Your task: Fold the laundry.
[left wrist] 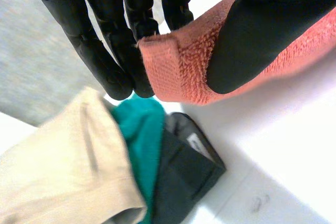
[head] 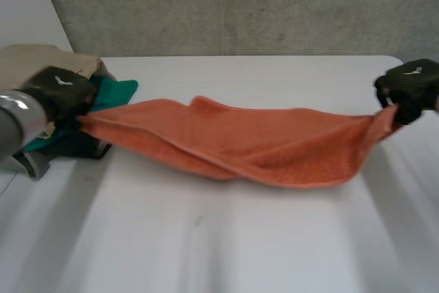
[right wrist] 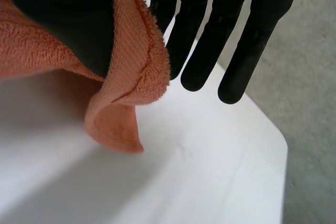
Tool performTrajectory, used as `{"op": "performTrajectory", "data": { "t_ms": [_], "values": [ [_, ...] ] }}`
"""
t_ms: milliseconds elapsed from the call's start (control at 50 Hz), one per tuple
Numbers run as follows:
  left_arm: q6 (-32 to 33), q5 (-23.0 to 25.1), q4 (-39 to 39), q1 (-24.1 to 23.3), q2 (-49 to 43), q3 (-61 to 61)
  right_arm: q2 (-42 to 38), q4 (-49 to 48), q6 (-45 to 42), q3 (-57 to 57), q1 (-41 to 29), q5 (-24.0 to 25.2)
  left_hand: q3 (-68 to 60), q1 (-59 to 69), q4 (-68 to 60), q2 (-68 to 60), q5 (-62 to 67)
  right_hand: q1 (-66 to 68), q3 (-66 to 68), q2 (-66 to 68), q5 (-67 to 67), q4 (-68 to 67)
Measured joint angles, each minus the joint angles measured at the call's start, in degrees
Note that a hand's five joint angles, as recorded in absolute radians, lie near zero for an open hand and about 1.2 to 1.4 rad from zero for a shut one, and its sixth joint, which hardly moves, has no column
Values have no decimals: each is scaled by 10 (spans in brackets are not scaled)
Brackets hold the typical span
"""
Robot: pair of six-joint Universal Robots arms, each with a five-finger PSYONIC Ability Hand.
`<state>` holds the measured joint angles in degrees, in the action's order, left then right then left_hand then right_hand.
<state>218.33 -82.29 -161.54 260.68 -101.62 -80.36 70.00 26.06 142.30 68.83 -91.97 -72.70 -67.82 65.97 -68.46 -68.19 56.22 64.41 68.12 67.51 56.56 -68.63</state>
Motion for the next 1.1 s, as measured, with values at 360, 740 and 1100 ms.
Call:
{"op": "performTrajectory", "data": {
  "t_ms": [360,740,1100],
  "values": [
    [-3,-19,-87,-13,-121,52,-140,62,-59,-79,21,6,-1,0,-1,-1,0,0,0,0,0,0],
    [-98,-122,-421,-37,-198,332,-123,-525,323,-185,18,-12,-2,0,-2,-2,0,0,0,0,0,0],
    [-107,-73,-490,-52,-208,-46,-292,-259,90,-117,21,85,-3,0,-3,-3,0,-1,-17,-12,-1,19]
  ]
}}
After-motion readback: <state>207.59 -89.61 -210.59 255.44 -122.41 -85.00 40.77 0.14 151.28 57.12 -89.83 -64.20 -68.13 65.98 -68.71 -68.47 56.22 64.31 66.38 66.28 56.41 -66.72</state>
